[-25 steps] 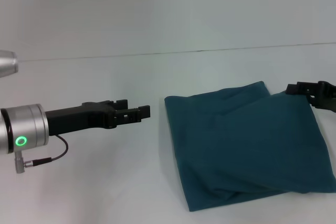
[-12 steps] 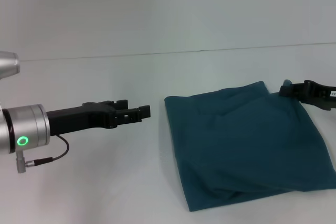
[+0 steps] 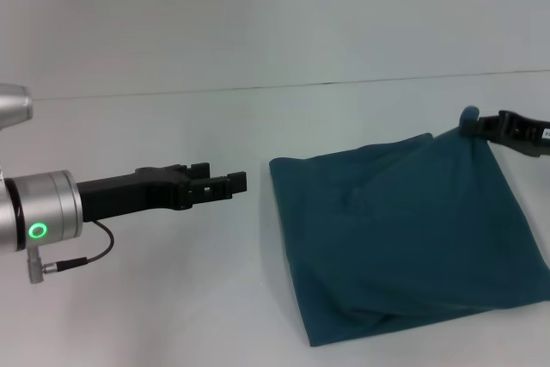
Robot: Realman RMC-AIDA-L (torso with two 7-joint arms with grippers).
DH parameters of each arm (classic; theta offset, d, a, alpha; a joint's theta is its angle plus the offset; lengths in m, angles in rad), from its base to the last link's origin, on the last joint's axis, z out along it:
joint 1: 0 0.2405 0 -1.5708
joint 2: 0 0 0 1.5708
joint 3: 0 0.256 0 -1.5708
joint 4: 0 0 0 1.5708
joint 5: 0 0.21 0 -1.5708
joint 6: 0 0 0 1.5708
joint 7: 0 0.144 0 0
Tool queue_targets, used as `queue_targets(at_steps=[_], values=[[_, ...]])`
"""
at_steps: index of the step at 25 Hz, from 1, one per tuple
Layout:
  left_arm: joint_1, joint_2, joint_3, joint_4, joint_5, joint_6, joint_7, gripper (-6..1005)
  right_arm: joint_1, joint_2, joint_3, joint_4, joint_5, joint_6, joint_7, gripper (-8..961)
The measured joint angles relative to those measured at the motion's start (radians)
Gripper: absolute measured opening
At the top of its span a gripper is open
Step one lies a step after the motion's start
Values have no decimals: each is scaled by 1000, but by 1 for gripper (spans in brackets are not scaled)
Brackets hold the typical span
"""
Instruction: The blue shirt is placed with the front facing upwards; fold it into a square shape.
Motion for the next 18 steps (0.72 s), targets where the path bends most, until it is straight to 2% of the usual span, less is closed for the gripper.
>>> queue_targets(at_steps=[7,13,18], values=[[0,-1,-1,-1,-3,-1,-6,888,-7,-10,-3,-55,20,-19,-4,22],[0,-2,-5,-3,-4,-2,-6,888,8,-23,-19,-53,16,-9,2,32],[-2,-2,-5,-9,-4,-11,-6,888,13,-15,-64,-43,15,46,11,41]])
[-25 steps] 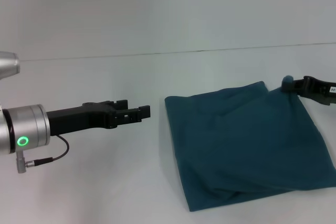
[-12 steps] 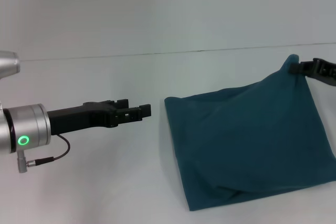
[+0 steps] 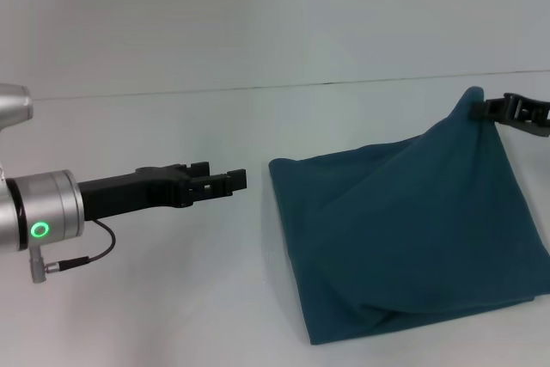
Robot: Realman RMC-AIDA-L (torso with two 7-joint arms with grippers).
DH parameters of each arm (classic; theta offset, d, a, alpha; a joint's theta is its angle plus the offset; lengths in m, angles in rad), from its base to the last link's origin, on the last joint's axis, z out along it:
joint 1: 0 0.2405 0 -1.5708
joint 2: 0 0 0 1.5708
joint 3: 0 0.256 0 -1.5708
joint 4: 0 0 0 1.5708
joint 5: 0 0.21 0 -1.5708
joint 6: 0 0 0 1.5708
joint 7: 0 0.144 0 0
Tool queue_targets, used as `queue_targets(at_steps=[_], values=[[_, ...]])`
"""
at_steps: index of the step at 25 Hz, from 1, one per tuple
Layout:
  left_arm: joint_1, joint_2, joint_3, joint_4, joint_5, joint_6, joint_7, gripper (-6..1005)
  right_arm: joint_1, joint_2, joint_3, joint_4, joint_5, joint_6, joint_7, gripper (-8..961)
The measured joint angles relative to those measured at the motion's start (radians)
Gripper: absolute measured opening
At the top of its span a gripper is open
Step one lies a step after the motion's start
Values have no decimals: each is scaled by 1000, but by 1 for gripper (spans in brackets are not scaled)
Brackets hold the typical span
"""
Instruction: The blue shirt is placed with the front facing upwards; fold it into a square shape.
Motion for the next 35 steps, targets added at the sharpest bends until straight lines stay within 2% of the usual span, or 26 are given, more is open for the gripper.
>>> queue_targets(at_steps=[8,14,20,28,31,35], values=[[-11,0,2,-4,-1,-3,0,889,1,2,-35,56,-3,99,7,55],[-24,0,6,-29,-1,-14,0,889,2,3,-68,68,-4,117,-9,65],[-43,0,7,-52,-1,-41,2,889,-27,3,-36,39,18,128,-26,314],[-107,1,12,-122,9,-81,0,889,-66,0,-19,-22,102,29,-73,490],[-136,3,42,-148,13,-114,-14,889,-68,-6,-20,-42,110,-19,-73,556],[-165,3,126,-174,19,-218,-81,889,-60,-19,-28,-46,104,-75,-81,757]])
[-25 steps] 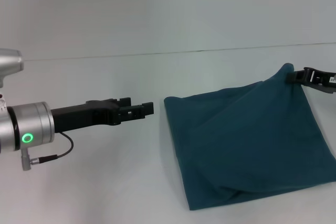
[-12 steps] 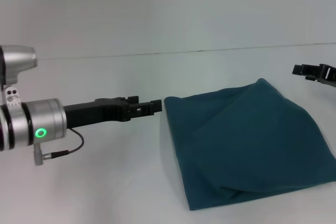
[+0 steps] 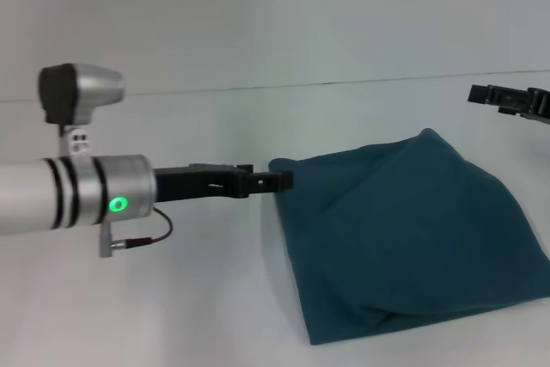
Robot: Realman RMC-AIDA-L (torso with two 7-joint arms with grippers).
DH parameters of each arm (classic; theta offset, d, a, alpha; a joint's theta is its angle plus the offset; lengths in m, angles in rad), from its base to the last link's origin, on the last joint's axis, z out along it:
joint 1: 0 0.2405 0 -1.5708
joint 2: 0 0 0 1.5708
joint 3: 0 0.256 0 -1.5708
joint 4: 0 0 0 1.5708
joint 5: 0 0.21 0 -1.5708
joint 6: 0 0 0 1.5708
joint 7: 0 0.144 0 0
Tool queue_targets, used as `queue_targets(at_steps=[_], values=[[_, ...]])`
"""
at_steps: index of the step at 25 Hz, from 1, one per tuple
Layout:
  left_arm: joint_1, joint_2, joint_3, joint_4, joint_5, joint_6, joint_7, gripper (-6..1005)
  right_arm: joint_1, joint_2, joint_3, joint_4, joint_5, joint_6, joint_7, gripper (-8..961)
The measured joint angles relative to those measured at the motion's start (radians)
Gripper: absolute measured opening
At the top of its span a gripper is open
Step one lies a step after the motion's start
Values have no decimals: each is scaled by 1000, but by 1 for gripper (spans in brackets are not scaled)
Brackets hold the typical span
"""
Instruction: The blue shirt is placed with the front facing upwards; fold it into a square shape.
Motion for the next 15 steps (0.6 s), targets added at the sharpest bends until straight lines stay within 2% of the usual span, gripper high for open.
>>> queue_targets(at_steps=[1,6,9,15], values=[[-10,0,25,-9,0,-27,-22,889,1,-1,-1,0,0,-10,-2,807],[-38,-1,94,-28,3,-81,-96,888,-3,-2,2,-7,4,-52,-3,904],[-43,-2,125,-36,4,-111,-125,888,-8,0,4,-20,5,-64,-4,899],[-61,-4,129,-85,4,-160,-143,888,-8,3,5,-24,5,-78,-14,899]])
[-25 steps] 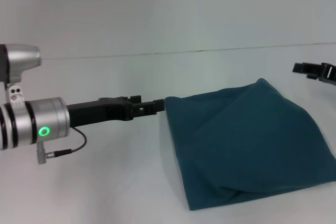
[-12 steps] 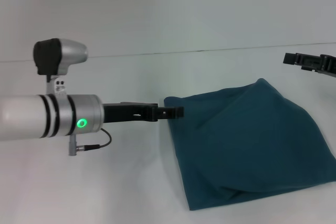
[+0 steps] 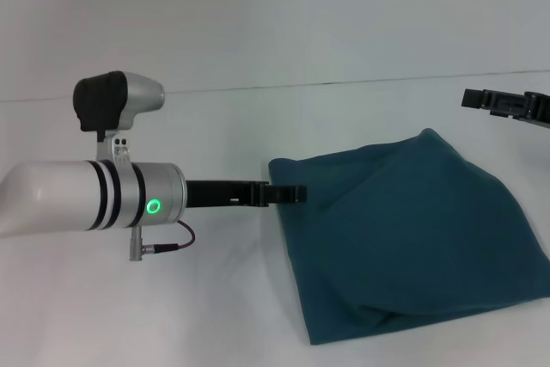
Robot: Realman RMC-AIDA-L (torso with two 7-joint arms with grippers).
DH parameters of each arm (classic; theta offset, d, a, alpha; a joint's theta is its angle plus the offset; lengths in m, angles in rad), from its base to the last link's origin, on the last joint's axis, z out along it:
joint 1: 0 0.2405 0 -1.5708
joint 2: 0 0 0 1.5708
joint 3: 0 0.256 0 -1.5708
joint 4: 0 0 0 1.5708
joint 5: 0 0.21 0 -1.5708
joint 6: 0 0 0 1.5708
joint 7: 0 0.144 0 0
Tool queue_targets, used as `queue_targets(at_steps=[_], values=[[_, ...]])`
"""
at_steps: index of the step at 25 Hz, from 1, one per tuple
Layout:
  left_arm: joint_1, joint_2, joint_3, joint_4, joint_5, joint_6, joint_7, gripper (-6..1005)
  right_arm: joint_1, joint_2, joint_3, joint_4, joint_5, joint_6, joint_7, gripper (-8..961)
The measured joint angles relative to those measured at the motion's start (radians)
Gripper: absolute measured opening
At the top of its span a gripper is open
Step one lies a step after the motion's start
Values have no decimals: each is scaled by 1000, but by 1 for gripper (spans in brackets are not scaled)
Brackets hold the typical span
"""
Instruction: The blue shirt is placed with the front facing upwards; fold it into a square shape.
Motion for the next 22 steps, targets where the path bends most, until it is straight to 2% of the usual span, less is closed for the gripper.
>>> queue_targets(at_steps=[22], values=[[-41,-6,111,-29,-8,3,-11,887,3,14,5,0,0,8,-14,900]])
